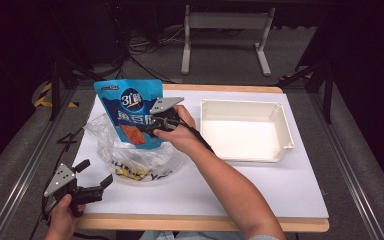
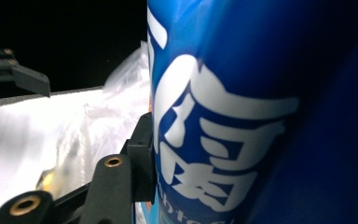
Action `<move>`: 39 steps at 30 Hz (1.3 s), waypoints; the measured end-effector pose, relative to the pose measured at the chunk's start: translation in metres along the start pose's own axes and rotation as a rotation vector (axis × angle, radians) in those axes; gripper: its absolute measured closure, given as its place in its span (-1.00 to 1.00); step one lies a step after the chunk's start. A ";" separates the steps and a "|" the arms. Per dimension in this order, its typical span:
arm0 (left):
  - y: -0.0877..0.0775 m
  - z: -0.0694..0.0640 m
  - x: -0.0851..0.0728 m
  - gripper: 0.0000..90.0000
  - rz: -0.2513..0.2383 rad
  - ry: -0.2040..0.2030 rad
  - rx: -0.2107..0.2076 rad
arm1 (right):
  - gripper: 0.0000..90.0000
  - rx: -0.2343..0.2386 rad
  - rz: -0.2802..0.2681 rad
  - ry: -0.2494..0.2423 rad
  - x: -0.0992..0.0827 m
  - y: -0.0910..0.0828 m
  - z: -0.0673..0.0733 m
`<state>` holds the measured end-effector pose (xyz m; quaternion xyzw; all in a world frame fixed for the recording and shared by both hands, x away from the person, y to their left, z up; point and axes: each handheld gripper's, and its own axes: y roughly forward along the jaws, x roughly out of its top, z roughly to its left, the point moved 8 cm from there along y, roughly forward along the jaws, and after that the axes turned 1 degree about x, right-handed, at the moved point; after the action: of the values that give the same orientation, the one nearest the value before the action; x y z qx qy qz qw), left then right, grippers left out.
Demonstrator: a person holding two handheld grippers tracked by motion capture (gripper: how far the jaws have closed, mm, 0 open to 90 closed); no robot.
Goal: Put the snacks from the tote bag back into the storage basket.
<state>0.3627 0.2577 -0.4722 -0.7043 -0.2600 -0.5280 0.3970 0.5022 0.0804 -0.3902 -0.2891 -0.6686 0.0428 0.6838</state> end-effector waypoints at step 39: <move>0.002 0.000 -0.002 -0.99 0.011 0.003 0.011 | 0.21 0.027 -0.027 -0.096 0.082 -0.081 0.017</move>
<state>0.3636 0.2572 -0.4743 -0.7028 -0.2585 -0.5253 0.4040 0.4686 0.0554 -0.2822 -0.2684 -0.7038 0.0564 0.6553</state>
